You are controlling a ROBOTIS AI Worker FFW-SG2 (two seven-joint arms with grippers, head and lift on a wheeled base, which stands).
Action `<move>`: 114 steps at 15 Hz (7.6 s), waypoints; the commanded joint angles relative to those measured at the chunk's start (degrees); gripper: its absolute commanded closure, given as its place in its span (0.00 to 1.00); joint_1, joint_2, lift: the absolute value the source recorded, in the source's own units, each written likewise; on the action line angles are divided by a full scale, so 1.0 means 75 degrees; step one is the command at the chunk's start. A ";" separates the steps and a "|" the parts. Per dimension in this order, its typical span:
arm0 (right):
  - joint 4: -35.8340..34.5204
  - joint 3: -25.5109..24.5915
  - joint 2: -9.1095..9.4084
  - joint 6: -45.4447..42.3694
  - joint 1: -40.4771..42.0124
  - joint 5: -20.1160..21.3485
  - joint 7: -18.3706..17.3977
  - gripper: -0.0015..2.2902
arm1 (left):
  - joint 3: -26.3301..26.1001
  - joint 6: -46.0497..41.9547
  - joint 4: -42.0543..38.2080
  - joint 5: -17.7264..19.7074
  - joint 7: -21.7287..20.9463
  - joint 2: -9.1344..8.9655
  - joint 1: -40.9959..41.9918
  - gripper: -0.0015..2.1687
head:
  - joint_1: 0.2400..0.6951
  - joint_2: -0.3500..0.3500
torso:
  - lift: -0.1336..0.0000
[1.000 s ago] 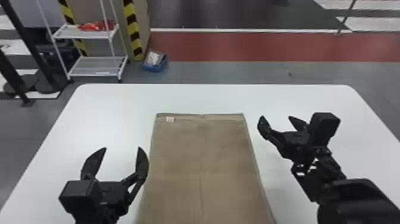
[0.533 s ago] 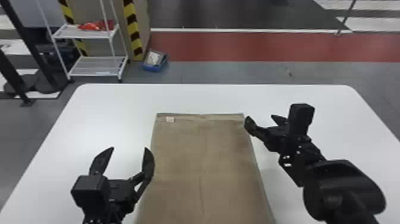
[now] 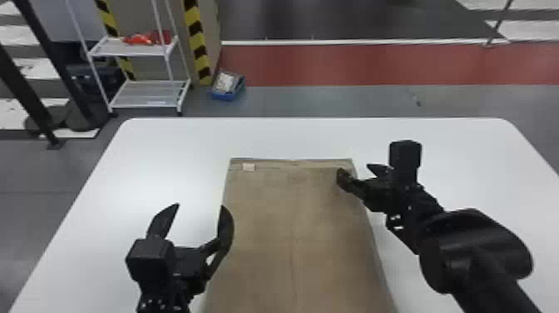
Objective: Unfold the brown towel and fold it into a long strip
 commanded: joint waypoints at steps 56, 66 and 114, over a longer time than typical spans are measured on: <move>-0.0265 0.0182 0.0216 0.0390 0.0092 0.0276 -0.0281 0.58 | -0.0245 0.0165 0.0176 0.0099 -0.0047 0.0154 -0.0197 0.09 | 1.00 0.57 | 0.08; -0.3113 0.1049 0.0157 0.0249 0.1182 0.0804 -0.0023 0.58 | -0.0210 0.0094 0.0141 0.0146 0.0153 0.0260 -0.0174 0.09 | 1.00 0.65 | 0.08; -0.4226 -0.3099 -0.0722 -0.1532 0.4674 0.0593 0.2286 0.03 | 0.0657 0.0399 0.0187 -0.8339 -0.4465 0.0787 -0.0936 0.10 | 1.00 0.42 | 0.08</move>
